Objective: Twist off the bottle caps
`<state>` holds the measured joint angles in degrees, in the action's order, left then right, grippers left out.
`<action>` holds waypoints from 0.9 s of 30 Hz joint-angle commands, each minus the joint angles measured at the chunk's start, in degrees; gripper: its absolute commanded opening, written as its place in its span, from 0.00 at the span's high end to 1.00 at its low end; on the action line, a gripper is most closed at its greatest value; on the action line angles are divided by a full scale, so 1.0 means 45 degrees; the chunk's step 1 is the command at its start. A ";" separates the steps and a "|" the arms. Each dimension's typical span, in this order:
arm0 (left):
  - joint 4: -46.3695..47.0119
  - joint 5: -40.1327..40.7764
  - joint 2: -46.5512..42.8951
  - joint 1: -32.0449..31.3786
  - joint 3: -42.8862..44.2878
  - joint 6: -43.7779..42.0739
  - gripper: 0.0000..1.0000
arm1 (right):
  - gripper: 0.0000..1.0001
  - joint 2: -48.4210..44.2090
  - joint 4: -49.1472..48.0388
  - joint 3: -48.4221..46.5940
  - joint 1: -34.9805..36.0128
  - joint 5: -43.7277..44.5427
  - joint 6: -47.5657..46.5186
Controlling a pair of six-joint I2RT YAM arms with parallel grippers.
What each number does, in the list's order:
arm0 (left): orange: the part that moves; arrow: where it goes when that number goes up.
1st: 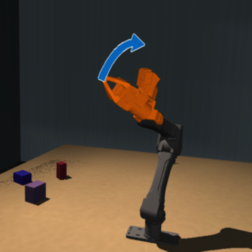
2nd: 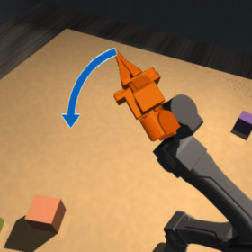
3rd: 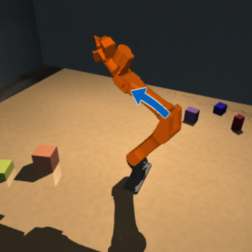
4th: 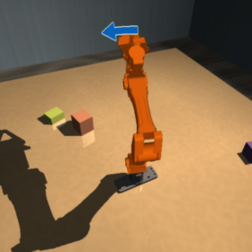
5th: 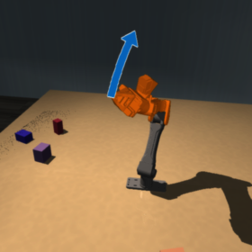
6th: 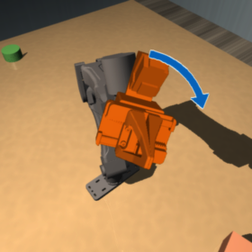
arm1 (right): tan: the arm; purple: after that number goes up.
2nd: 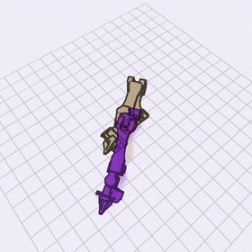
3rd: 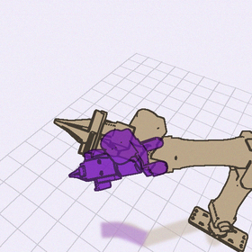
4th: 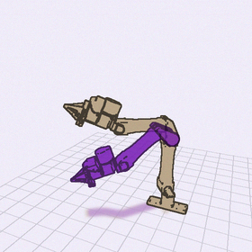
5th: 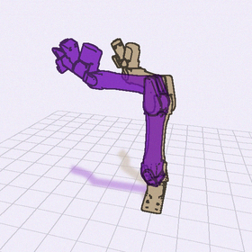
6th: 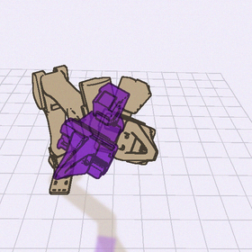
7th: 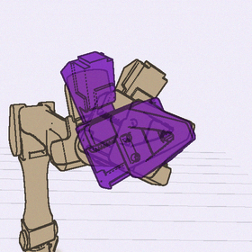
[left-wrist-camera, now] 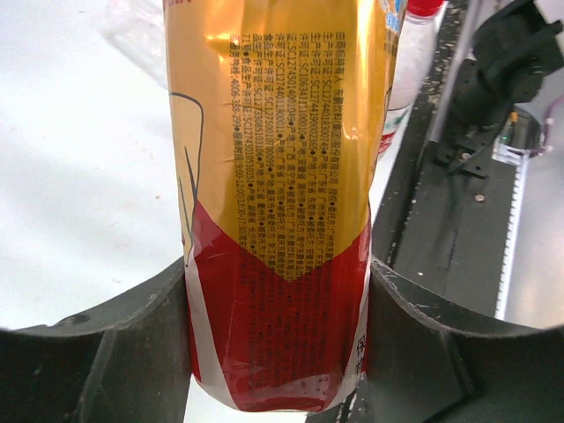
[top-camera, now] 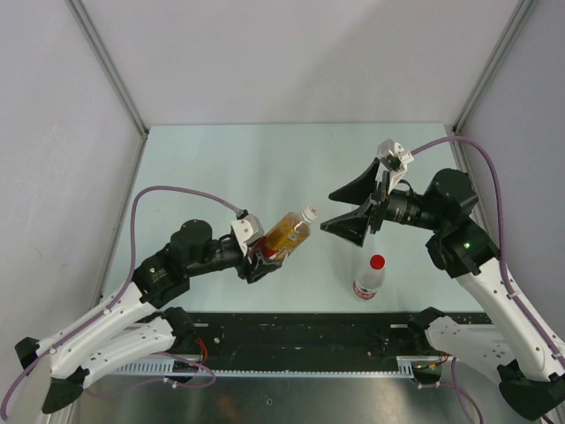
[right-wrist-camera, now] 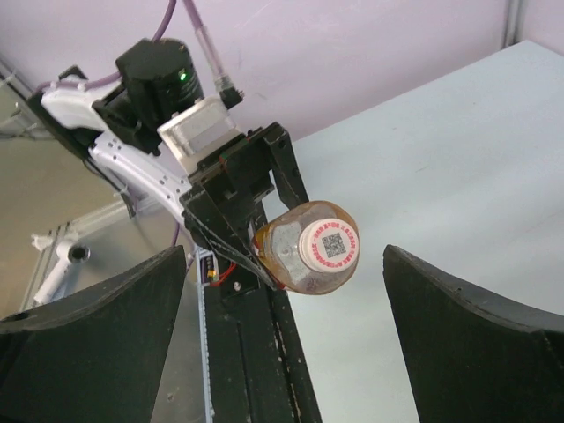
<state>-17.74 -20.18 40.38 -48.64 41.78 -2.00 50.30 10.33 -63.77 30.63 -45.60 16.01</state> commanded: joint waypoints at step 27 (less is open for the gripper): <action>-0.2211 0.5407 0.1793 -0.0078 0.0697 -0.1460 1.00 | 0.13 0.5316 0.0385 -0.0297 -0.0596 0.1500 0.4843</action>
<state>-27.77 1.83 47.70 -48.73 42.11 -7.55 71.90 11.51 -63.77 28.10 -36.12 35.31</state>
